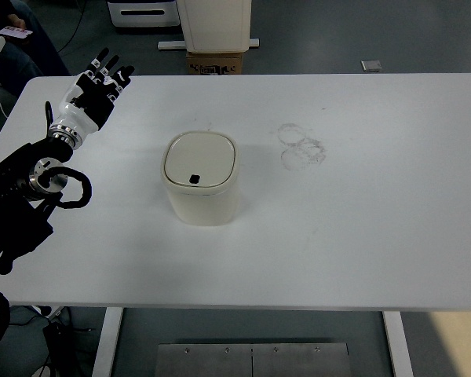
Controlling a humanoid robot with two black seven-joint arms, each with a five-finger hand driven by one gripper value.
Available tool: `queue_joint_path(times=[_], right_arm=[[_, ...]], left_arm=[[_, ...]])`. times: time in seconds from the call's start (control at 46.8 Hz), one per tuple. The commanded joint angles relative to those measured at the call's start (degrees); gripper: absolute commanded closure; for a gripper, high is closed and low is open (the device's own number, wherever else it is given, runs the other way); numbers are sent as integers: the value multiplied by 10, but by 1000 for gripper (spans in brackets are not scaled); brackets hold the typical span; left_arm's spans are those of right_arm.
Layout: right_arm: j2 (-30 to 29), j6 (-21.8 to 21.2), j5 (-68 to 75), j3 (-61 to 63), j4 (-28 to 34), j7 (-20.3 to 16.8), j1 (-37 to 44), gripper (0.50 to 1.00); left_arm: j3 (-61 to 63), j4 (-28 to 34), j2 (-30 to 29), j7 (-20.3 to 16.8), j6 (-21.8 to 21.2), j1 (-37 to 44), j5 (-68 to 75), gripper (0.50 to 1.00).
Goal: Open trash can
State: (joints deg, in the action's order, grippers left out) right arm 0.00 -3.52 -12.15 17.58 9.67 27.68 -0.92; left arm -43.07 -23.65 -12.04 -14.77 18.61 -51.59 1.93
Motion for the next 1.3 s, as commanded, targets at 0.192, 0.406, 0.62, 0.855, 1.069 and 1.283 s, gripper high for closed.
queue_joint_path(times=[0.192,0.406,0.62,0.855,1.069,1.283], right_arm=[[0,0,0,0,0,0,0,509],[0,0,0,0,0,0,0,509],[0,0,0,0,0,0,0,509],[0,0,0,0,-1,0,0,509],[0,0,0,0,0,0,0,509],[0,0,0,0,0,0,0,509]], left_arm=[[0,-1,-1,2,2,0,0,500],[1,-37,-4,20,-2,0,-2,500],[1,-105,-44,54,-30,-5,-2,500],[29,-201,-118,76,-39,-26,0,500],[154,-252,-159,80,-42,-96,2,500],[233,-300,-200,106,-38,-188,2,500]])
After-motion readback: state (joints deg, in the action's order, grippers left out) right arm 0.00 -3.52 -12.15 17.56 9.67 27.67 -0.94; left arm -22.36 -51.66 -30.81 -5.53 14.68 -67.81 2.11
